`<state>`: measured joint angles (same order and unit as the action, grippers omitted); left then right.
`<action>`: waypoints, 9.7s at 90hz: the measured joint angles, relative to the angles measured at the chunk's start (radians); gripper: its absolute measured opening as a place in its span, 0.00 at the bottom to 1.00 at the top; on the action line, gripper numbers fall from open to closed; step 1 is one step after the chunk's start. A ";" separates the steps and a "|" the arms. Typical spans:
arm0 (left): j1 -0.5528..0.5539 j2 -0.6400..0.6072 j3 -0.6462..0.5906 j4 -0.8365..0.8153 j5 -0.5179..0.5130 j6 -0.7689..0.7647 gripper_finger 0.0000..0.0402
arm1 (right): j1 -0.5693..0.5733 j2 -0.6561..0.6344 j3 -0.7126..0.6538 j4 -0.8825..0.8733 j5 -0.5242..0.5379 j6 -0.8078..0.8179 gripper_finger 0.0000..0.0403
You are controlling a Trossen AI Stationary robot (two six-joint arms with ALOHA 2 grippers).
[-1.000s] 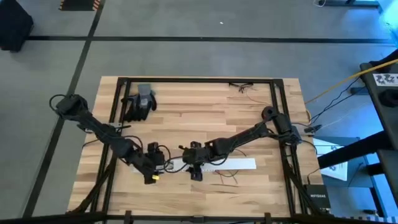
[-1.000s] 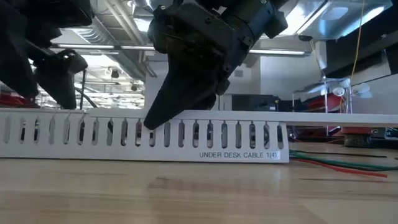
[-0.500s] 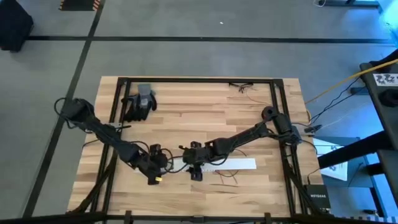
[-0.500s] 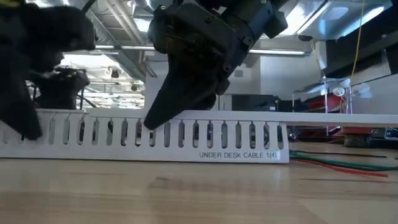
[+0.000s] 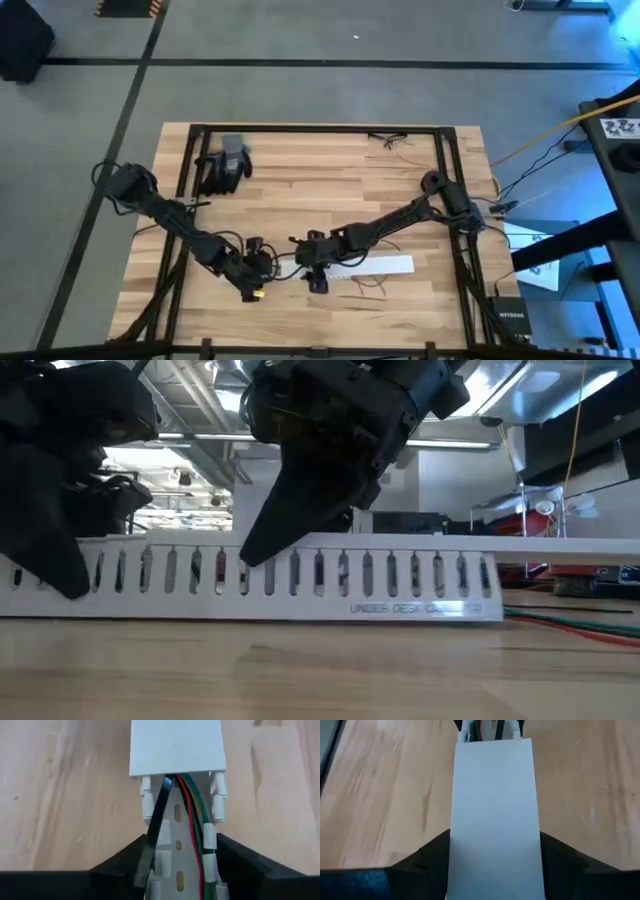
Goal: Ziptie cables
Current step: Close the white cable duct
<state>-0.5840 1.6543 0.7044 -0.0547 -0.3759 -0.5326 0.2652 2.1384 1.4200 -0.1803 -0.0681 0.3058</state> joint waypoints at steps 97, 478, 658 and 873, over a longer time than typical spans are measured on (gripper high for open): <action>0.023 -0.012 0.007 0.031 -0.010 0.008 0.59 | 0.007 -0.009 0.010 -0.055 -0.032 -0.054 0.57; 0.039 -0.029 0.397 -0.716 0.186 -0.027 0.67 | 0.002 0.006 0.008 -0.003 0.031 -0.101 0.57; -0.125 -0.085 -0.127 0.099 -0.131 -0.151 0.44 | 0.004 0.008 0.003 0.042 -0.026 -0.089 0.57; -0.112 -0.239 -0.002 -0.323 0.052 -0.223 0.70 | 0.002 0.046 0.013 0.139 0.006 -0.084 0.57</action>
<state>-0.6957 1.4157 0.7027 -0.3773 -0.3237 -0.7558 0.2670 2.1845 1.4326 -0.0409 -0.0621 0.2213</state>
